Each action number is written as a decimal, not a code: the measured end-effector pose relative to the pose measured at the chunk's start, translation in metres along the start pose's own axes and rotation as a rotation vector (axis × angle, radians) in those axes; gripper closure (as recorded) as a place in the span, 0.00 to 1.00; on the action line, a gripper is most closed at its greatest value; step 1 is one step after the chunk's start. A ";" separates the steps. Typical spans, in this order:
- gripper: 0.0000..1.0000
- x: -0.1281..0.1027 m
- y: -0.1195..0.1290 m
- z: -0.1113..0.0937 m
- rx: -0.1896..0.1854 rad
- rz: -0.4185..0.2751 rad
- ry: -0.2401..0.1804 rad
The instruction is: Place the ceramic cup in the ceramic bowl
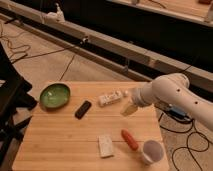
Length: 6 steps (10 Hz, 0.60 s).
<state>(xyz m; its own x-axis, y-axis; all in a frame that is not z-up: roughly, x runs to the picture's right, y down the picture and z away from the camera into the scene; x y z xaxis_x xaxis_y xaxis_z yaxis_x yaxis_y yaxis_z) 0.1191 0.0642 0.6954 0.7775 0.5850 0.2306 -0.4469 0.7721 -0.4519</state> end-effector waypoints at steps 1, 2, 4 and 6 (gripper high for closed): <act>0.21 0.000 0.000 0.000 0.000 0.000 0.000; 0.21 0.000 0.000 0.000 0.000 0.000 0.000; 0.21 0.000 0.000 0.000 0.000 0.000 0.000; 0.21 0.002 0.003 -0.002 0.002 -0.017 0.010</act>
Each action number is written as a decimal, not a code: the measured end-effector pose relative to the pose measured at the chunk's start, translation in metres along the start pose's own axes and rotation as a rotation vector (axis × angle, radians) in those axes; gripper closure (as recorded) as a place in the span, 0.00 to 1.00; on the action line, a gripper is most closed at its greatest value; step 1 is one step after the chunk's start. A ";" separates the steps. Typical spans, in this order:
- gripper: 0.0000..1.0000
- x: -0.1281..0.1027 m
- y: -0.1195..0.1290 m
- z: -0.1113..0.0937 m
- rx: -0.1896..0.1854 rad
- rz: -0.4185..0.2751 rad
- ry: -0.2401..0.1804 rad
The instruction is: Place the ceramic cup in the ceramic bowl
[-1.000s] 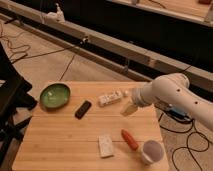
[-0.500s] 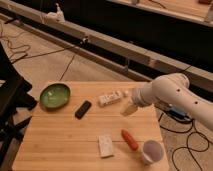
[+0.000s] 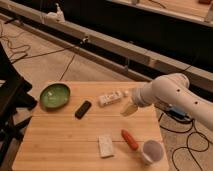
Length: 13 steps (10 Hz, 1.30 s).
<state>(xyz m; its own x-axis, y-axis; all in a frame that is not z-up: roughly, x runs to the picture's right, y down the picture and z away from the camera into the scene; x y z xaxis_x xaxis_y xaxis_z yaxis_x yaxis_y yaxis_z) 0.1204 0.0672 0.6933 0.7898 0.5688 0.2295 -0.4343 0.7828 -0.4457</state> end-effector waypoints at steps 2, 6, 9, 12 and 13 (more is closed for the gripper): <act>0.21 0.010 0.010 -0.007 0.004 -0.039 0.020; 0.21 0.048 0.033 -0.027 -0.023 -0.044 0.029; 0.21 0.073 0.038 -0.043 -0.050 -0.007 -0.007; 0.21 0.110 0.043 -0.061 -0.064 0.026 -0.007; 0.21 0.123 0.047 -0.063 -0.071 0.022 0.007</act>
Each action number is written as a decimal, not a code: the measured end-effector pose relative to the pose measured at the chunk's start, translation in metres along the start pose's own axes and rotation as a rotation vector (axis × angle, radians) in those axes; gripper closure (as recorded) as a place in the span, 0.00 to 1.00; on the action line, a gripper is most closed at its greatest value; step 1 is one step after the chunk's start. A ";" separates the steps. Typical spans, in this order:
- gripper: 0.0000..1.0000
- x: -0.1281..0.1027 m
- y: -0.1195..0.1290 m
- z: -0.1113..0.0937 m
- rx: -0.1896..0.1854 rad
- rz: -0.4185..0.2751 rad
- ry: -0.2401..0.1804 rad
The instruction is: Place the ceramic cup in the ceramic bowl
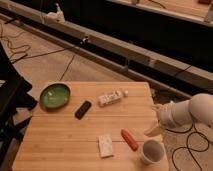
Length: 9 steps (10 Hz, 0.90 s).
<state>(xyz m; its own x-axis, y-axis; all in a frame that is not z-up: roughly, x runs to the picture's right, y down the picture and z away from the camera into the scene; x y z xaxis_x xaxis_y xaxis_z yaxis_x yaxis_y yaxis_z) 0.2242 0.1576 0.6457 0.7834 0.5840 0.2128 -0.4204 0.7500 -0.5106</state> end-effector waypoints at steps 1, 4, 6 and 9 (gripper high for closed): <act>0.21 0.011 0.003 -0.001 -0.006 -0.003 0.013; 0.21 0.047 0.008 -0.001 -0.007 0.035 0.038; 0.21 0.065 0.011 0.003 -0.007 0.081 0.042; 0.21 0.080 0.018 0.014 -0.026 0.126 0.048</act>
<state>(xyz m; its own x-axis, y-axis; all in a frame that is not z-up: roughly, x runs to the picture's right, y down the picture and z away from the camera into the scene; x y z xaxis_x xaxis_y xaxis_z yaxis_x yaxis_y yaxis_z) 0.2725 0.2220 0.6651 0.7466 0.6568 0.1059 -0.5050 0.6632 -0.5524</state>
